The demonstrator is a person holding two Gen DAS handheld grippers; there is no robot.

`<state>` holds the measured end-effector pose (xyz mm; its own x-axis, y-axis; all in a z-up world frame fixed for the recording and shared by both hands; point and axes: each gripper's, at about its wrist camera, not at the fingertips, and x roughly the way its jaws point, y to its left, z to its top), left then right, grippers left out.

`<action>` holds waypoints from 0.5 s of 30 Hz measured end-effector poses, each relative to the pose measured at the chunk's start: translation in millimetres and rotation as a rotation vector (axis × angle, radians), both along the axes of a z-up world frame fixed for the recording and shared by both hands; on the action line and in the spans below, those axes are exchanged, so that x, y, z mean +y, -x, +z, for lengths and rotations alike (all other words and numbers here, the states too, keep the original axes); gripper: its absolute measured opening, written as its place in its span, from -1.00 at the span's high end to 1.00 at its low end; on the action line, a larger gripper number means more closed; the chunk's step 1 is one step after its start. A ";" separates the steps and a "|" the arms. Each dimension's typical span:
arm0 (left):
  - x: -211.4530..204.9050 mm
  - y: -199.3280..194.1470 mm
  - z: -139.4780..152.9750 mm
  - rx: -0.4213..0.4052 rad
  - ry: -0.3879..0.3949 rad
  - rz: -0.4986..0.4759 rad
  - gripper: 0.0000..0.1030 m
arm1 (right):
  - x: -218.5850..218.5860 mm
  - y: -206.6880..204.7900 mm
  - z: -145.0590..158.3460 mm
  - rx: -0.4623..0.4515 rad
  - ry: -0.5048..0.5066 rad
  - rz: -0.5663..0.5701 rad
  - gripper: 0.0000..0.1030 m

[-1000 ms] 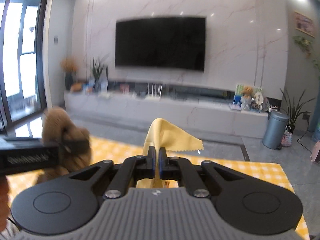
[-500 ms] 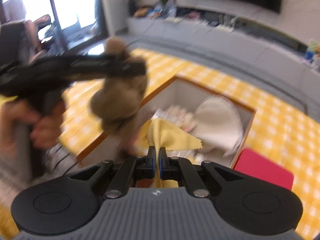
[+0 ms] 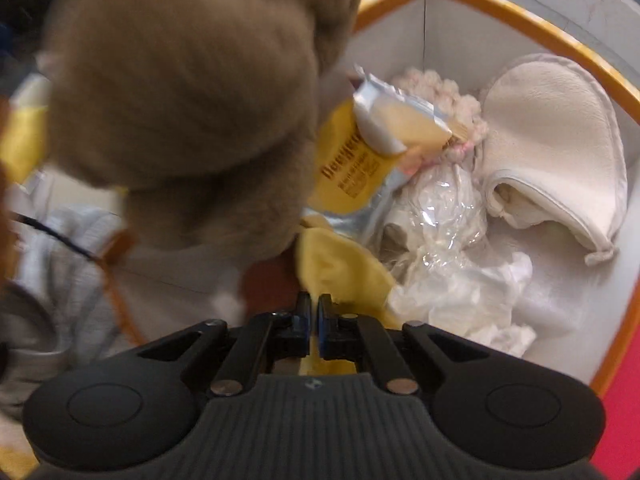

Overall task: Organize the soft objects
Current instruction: 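Open the right gripper to drop the yellow cloth while the left holds the plush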

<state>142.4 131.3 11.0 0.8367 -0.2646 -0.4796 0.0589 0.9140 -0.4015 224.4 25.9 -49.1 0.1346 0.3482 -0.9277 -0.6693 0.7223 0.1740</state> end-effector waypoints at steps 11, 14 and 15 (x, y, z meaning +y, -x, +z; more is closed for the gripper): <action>5.0 -1.2 -0.9 0.024 -0.021 0.017 0.18 | 17.8 22.4 2.1 -0.201 0.168 0.062 0.94; 4.7 -1.2 1.8 0.016 -0.026 0.015 0.17 | 11.6 31.7 9.3 -0.223 0.142 0.043 0.33; 3.9 -1.4 2.9 0.012 -0.029 0.015 0.18 | 8.5 36.3 14.8 -0.224 0.114 0.040 0.12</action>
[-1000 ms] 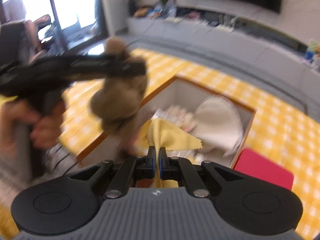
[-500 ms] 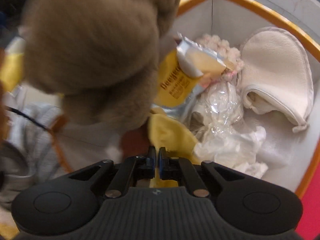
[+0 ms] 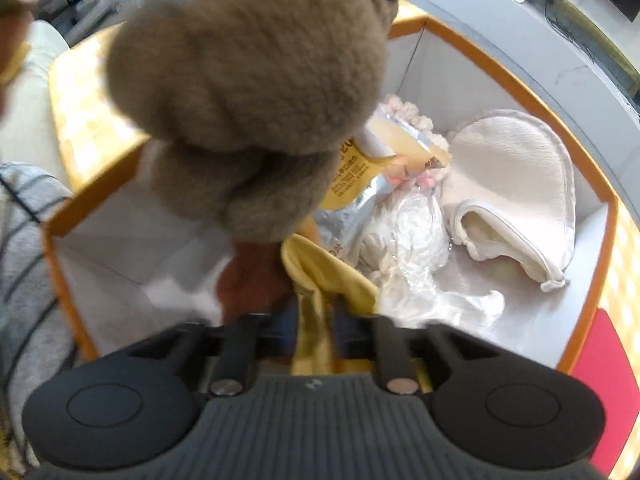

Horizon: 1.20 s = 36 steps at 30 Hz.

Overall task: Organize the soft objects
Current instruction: 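Open the right gripper to drop the yellow cloth while the left holds the plush, then lower the brown plush into the box and open the left gripper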

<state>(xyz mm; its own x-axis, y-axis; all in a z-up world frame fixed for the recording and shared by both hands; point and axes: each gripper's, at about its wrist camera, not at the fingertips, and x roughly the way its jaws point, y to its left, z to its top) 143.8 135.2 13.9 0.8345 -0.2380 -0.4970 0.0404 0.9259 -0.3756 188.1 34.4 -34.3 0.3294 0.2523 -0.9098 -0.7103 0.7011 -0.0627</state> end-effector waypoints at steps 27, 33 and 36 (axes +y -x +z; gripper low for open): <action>-67.7 -56.7 -27.4 0.100 -0.337 -0.001 -0.40 | -76.9 -22.9 56.5 -0.262 -0.103 -0.251 -0.77; -67.1 -49.1 -19.3 0.060 -0.303 0.043 -0.85 | -79.0 -21.7 53.9 -0.260 -0.111 -0.298 -0.77; -65.4 -40.3 -9.2 0.036 -0.262 0.056 -0.90 | -84.7 -17.6 58.0 -0.283 -0.141 -0.336 -0.81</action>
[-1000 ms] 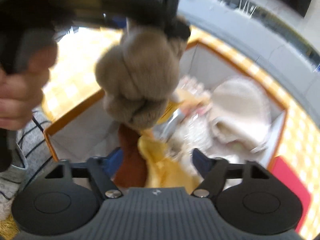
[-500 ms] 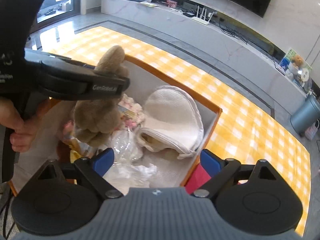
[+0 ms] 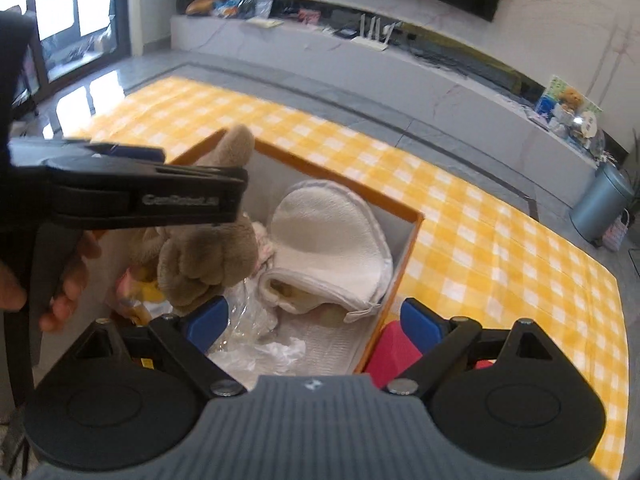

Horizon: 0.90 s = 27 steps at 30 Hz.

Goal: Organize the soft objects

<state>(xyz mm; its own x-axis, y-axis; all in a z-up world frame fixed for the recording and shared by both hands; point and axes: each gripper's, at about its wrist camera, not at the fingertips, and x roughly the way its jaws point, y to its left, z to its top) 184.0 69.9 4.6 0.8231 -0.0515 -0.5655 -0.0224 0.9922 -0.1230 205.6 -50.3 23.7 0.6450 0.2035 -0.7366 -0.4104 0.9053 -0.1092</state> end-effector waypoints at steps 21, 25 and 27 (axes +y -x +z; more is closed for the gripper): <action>-64.5 54.7 26.0 -0.281 -0.037 -0.116 -1.00 | -65.2 57.4 -1.2 -0.323 -0.173 -0.200 -0.90; -74.1 59.4 19.5 -0.310 -0.053 -0.126 -1.00 | -74.1 54.5 -2.4 -0.339 -0.194 -0.212 -0.90; -77.0 59.9 17.0 -0.307 -0.056 -0.124 -1.00 | -80.0 54.0 -5.3 -0.344 -0.207 -0.214 -0.90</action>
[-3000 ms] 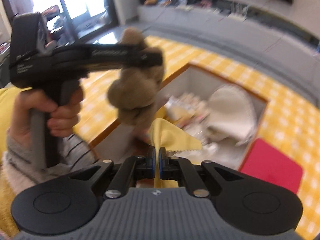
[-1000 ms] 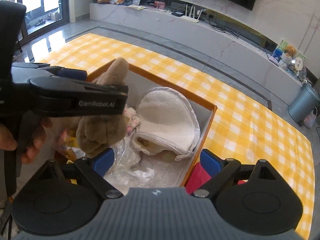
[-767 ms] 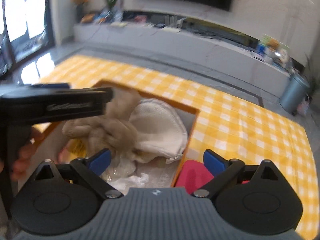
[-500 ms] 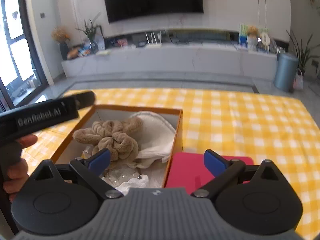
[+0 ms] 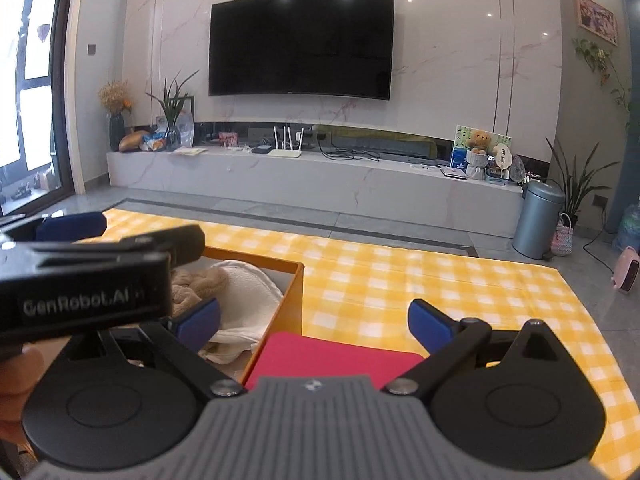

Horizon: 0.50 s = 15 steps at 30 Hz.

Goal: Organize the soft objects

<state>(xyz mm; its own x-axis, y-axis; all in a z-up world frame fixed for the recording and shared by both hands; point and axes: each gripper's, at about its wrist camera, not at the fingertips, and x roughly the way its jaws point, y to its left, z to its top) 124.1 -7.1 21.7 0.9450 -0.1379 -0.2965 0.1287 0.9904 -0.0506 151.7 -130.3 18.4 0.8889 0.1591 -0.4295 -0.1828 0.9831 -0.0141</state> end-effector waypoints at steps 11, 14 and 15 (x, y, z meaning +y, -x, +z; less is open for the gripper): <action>7.7 -0.6 -7.5 0.073 0.020 -0.017 -1.00 | -12.3 0.2 -6.9 0.002 -0.019 -0.027 -0.90; 6.1 0.4 -8.3 0.076 0.013 -0.012 -1.00 | -12.2 -0.4 -8.4 0.003 -0.011 -0.029 -0.90; 5.9 0.8 -8.5 0.075 0.014 -0.011 -1.00 | -12.4 -0.1 -8.8 0.004 -0.012 -0.030 -0.90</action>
